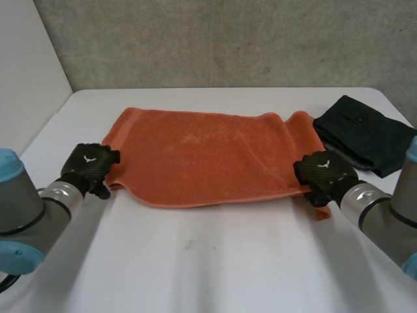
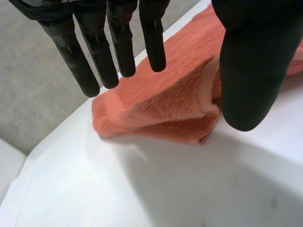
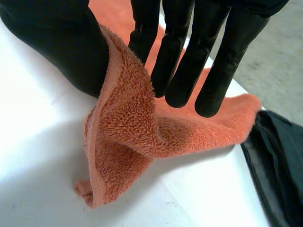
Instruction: Fold the laundry.
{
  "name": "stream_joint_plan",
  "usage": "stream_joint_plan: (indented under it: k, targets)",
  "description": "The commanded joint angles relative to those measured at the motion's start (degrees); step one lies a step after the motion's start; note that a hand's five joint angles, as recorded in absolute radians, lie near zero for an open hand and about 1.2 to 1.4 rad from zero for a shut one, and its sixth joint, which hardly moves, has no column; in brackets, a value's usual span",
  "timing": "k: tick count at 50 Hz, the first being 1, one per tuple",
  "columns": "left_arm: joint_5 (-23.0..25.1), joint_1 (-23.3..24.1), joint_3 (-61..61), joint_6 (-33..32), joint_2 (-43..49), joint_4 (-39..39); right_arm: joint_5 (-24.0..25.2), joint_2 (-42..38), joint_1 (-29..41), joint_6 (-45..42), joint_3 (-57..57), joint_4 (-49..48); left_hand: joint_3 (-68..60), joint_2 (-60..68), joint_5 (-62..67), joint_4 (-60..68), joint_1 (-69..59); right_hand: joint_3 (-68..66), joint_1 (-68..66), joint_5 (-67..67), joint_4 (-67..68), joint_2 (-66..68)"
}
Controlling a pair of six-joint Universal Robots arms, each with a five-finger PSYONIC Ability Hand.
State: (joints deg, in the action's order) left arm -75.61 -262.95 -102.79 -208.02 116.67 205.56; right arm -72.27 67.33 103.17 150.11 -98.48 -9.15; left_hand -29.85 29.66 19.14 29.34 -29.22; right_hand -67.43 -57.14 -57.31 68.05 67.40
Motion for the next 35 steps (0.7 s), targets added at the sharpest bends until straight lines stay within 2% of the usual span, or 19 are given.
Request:
stream_joint_plan:
  k: [1, 7, 10, 17, 22, 28, 35]
  targets:
    - [0.8, -3.5, -0.5, 10.8, -0.9, -3.9, 3.7, 0.9, -2.4, 8.4, -0.9, -1.5, 1.6, -1.5, -0.9, -1.1, 1.0, -12.6, -22.9, -12.7, 11.9, 12.6]
    - [1.8, -3.9, 0.4, 22.0, -1.0, -6.0, 3.2, 0.9, -3.3, 9.1, -1.3, -2.0, -1.4, 1.6, 2.1, 1.9, -2.0, -12.6, -22.9, -12.7, 11.9, 12.6]
    - [1.7, -3.7, 0.7, 25.1, -0.7, -6.9, 2.1, 1.0, -4.6, 11.3, -1.4, -2.6, -3.1, 3.2, 3.8, 3.6, -3.7, -12.6, -22.9, -12.7, 11.9, 12.6]
    - [1.3, -2.1, 1.8, 26.5, 0.0, -10.1, 1.4, 1.1, -5.0, 12.8, -1.0, -2.4, -5.1, 5.3, 5.8, 5.6, -5.7, -12.6, -22.9, -12.7, 11.9, 12.6]
    - [0.5, -0.2, 3.4, 26.6, 1.5, -9.7, 1.7, 1.1, -4.9, 12.7, -1.0, -2.3, -5.1, 5.3, 5.8, 5.6, -5.7, -12.6, -22.9, -12.7, 11.9, 12.6]
    - [-3.7, 2.3, 7.9, 26.7, 5.5, -9.2, 2.0, 1.1, -5.0, 12.7, -1.5, -2.3, -6.1, 6.3, 6.8, 6.6, -6.7, -12.6, -22.9, -12.7, 11.9, 12.6]
    - [-6.1, 4.4, 12.4, 26.7, 9.7, -9.0, 2.1, 1.1, -5.1, 12.7, -1.6, -2.3, -9.0, 9.1, 9.7, 9.5, -9.6, -12.6, -22.9, -12.7, 11.9, 12.6]
